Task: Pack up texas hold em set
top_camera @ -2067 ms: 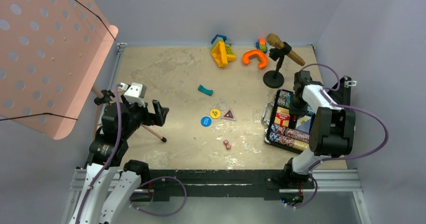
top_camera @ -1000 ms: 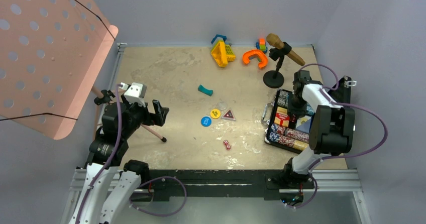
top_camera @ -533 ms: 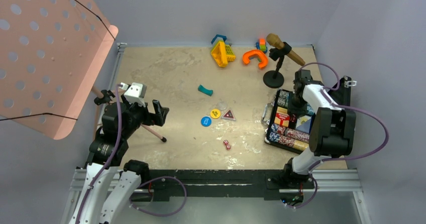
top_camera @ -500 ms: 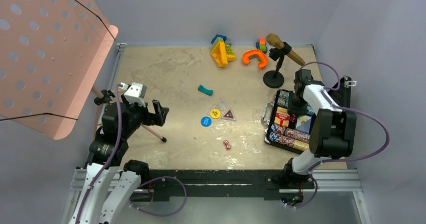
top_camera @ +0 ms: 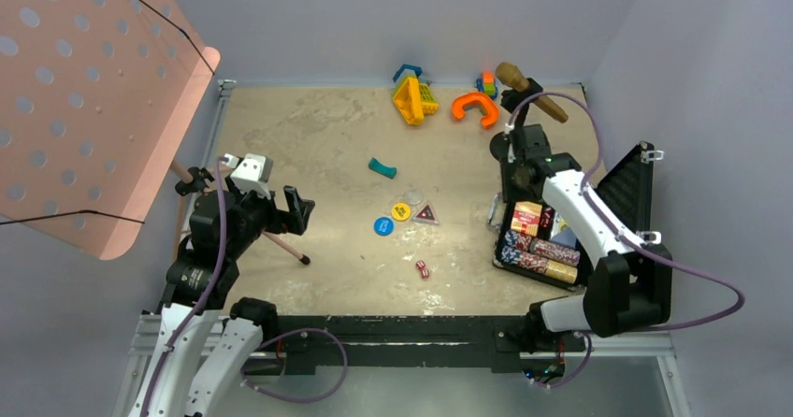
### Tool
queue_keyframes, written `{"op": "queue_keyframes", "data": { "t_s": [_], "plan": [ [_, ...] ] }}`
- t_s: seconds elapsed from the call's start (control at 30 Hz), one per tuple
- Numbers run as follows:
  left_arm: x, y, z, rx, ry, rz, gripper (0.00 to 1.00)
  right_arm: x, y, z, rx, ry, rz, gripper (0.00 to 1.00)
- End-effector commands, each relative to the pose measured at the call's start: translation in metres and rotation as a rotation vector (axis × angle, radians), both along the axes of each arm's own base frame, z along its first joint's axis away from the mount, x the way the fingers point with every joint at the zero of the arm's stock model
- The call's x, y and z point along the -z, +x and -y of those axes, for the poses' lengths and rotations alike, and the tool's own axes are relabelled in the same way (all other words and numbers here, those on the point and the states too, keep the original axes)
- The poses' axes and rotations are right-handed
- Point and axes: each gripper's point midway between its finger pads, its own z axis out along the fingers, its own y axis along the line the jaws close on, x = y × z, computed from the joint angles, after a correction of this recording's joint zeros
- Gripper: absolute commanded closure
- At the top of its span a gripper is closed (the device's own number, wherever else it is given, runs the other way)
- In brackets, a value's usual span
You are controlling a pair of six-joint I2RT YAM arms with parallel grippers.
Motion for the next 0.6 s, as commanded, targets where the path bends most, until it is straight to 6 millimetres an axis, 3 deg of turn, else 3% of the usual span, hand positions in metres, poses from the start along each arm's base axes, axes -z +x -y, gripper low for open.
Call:
{"op": "queue_keyframes", "data": {
  "t_s": [0.0,0.1,0.27,0.4,0.57],
  "plan": [
    [-0.007,0.004,0.001,0.003,0.002,0.041,0.01,-0.021,-0.001,-0.083,-0.131,0.188,0.105,0.65],
    [-0.007,0.003,0.0,0.002,0.002,0.04,0.01,-0.009,-0.018,-0.139,-0.224,0.29,0.094,0.67],
    [-0.006,0.003,-0.004,-0.019,0.013,0.04,0.01,0.017,-0.055,-0.195,-0.314,0.345,0.034,0.69],
    [-0.005,0.003,-0.006,-0.032,0.018,0.039,0.01,0.033,-0.081,-0.221,-0.349,0.32,-0.012,0.69],
    [-0.004,0.004,-0.006,-0.032,0.019,0.035,0.01,0.049,-0.1,-0.232,-0.358,0.267,-0.046,0.68]
  ]
}}
